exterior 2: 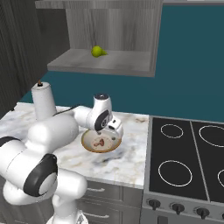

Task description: Pick the mushroom from the cabinet and place it in the bowl. Then pick the bowl and place it in the sink. Then turn on the sink facuet.

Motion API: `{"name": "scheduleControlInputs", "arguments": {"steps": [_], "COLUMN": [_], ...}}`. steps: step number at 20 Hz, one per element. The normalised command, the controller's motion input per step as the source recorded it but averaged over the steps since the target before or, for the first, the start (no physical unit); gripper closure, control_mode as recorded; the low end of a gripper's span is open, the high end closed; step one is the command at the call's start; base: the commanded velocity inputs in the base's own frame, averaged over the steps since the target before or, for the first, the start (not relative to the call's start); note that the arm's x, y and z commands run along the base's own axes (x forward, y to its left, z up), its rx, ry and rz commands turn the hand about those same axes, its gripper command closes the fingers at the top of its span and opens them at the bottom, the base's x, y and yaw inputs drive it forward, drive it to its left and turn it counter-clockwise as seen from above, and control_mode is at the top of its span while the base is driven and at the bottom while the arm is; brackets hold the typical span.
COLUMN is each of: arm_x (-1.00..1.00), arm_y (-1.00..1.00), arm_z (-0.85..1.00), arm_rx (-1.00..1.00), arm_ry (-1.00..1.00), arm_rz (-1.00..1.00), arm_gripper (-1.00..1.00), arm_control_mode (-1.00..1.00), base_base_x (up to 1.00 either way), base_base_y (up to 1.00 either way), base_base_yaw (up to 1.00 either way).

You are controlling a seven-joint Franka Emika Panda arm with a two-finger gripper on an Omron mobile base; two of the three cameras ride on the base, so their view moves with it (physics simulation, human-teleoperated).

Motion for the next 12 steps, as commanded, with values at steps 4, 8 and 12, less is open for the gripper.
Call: {"name": "scheduleControlInputs", "arguments": {"steps": [4,8,12], "arm_x": [-0.54,-0.29,0.0], "arm_y": [-0.46,-0.28,0.0], "arm_z": [0.0,-0.27,-0.46], "arm_rx": [0.02,0.0,0.0], "arm_ry": [0.0,0.0,0.0], "arm_rz": [-0.15,-0.09,-0.01], "arm_gripper": [-1.0,-1.0,-1.0], "arm_control_mode": [-1.0,-1.0,-1.0], "base_base_x": [0.0,0.0,0.0], "base_base_y": [0.0,0.0,0.0], "base_base_yaw": [0.0,0.0,0.0]}}
